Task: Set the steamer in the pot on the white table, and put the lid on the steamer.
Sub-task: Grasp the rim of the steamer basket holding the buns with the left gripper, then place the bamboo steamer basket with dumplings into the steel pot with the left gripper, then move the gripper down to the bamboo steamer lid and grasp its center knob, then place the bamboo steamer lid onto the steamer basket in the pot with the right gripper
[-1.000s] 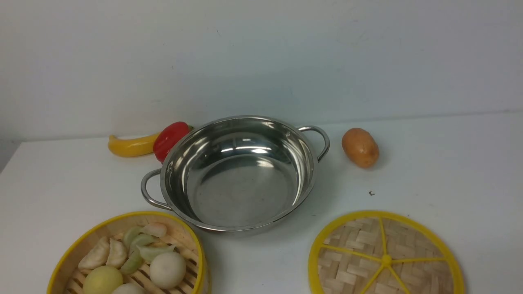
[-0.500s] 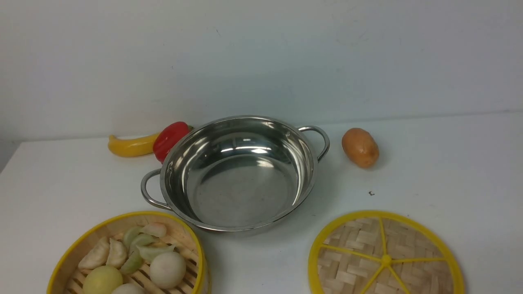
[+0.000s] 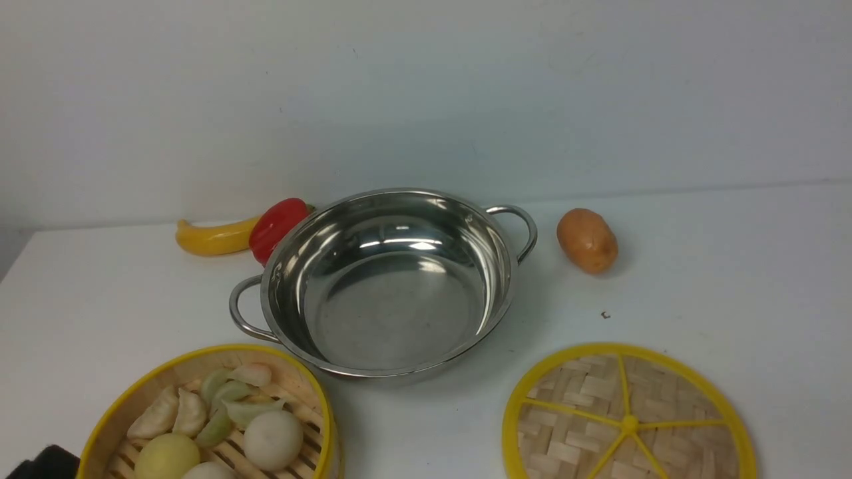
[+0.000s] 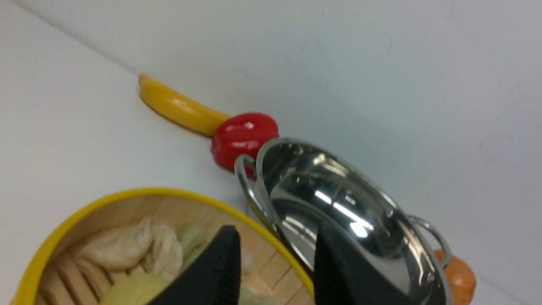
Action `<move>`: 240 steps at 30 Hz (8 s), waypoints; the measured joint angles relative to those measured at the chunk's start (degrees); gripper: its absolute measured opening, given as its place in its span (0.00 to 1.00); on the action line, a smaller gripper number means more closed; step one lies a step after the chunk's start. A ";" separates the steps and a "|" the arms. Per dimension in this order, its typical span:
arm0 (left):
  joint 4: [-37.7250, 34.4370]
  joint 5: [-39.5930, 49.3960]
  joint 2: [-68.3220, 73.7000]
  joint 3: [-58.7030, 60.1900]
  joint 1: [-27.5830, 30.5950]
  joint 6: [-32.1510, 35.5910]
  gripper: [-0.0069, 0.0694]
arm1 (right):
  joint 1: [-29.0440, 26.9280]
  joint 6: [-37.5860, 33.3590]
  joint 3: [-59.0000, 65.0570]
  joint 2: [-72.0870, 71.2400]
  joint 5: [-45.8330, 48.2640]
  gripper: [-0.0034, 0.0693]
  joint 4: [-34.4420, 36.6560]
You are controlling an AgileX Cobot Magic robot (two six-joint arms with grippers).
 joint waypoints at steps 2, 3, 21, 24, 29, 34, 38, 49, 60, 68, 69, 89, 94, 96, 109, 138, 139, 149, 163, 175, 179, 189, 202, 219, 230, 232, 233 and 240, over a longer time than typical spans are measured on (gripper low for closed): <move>-0.96 -3.00 0.00 0.00 0.00 -0.16 0.41 | 0.00 1.09 0.00 0.00 -2.29 0.38 2.34; -1.36 -4.19 0.00 0.00 0.00 -0.60 0.41 | 0.00 1.48 0.00 -0.07 -2.90 0.38 2.98; 34.46 38.48 26.36 -35.99 5.20 -8.27 0.41 | 0.00 0.28 -11.49 0.69 9.23 0.38 -5.53; 47.23 49.96 36.97 -40.39 8.51 -13.19 0.41 | 0.00 -4.11 -15.90 4.15 18.61 0.38 -6.57; 46.42 50.90 48.55 -40.92 10.46 -8.08 0.41 | 0.00 -13.92 -20.77 11.89 30.84 0.38 -3.64; 33.08 45.07 59.89 -40.92 10.47 2.19 0.41 | 0.00 -23.92 -26.17 18.89 40.29 0.38 0.36; 28.00 41.19 68.40 -40.92 10.47 7.21 0.41 | 0.00 -28.61 -30.81 23.91 46.74 0.38 2.22; 27.53 31.07 85.12 -40.98 10.47 8.70 0.41 | 0.00 -31.15 -34.71 25.47 51.39 0.38 3.00; 30.91 28.62 92.23 -42.53 10.47 7.94 0.13 | 0.00 -31.54 -34.76 27.21 52.42 0.38 3.15; 37.20 44.46 86.04 -50.09 18.53 8.17 0.13 | 0.00 -35.23 -34.82 35.52 57.37 0.38 4.32; 37.45 45.44 85.39 -50.47 18.76 8.65 0.13 | 0.00 -35.29 -34.82 36.02 57.47 0.38 4.32; 16.56 56.79 98.40 -89.76 -0.24 19.65 0.13 | 0.00 -37.17 -34.82 44.93 58.92 0.38 4.45; 16.82 56.80 109.01 -98.59 -6.09 18.64 0.13 | 0.00 -37.19 -34.82 44.93 59.43 0.38 4.45; 16.87 57.05 113.24 -102.96 -7.54 18.57 0.13 | 0.00 -37.19 -34.82 44.93 59.56 0.38 4.45; 19.94 62.40 129.16 -120.84 -8.63 15.52 0.13 | 0.00 -37.19 -34.82 44.93 60.88 0.38 4.45; 21.26 58.77 136.70 -121.31 -9.77 16.19 0.19 | 0.00 -37.19 -34.82 44.93 62.49 0.38 4.46; 21.18 58.71 136.64 -121.39 -9.77 16.19 0.22 | 0.00 -37.19 -34.82 44.93 62.60 0.38 4.46; 22.36 61.07 136.21 -124.03 -9.90 16.14 0.54 | 0.00 -37.19 -34.82 44.95 62.84 0.38 4.84; 28.52 63.53 113.63 -128.39 -10.01 16.31 0.17 | 3.54 -43.97 -50.92 63.30 60.42 0.38 10.80; 28.52 57.64 78.10 -94.83 -10.01 18.86 0.06 | 24.72 -24.86 -61.66 83.17 54.65 0.38 -14.11; 28.47 46.05 58.44 -75.27 -10.01 18.81 0.06 | 26.35 -20.37 -61.66 87.94 52.54 0.38 -19.10; 28.00 40.34 24.75 -44.27 -10.01 11.12 0.06 | 26.34 -21.61 -61.70 94.63 50.45 0.38 -15.52; 26.92 45.92 18.55 -39.02 -10.01 9.65 0.06 | 29.30 -22.62 -61.70 99.09 50.44 0.38 -13.65; 26.92 45.92 18.55 -38.95 -10.01 9.65 0.06 | 29.68 -19.38 -62.89 102.87 51.67 0.24 -18.21; 26.97 47.60 18.55 -38.95 -10.01 9.65 0.08 | 30.93 -19.90 -88.90 101.35 67.70 0.24 -20.29; 26.97 49.05 18.55 -38.95 -10.01 9.65 0.08 | 32.68 -19.90 -96.49 102.88 67.80 0.24 -21.02; 26.97 49.66 18.55 -38.95 -10.01 9.65 0.08 | 33.31 -19.90 -98.79 103.64 67.80 0.24 -21.22; 27.14 50.98 18.55 -38.08 -10.01 9.65 0.08 | 39.76 -19.56 -121.12 118.58 67.90 0.24 -25.98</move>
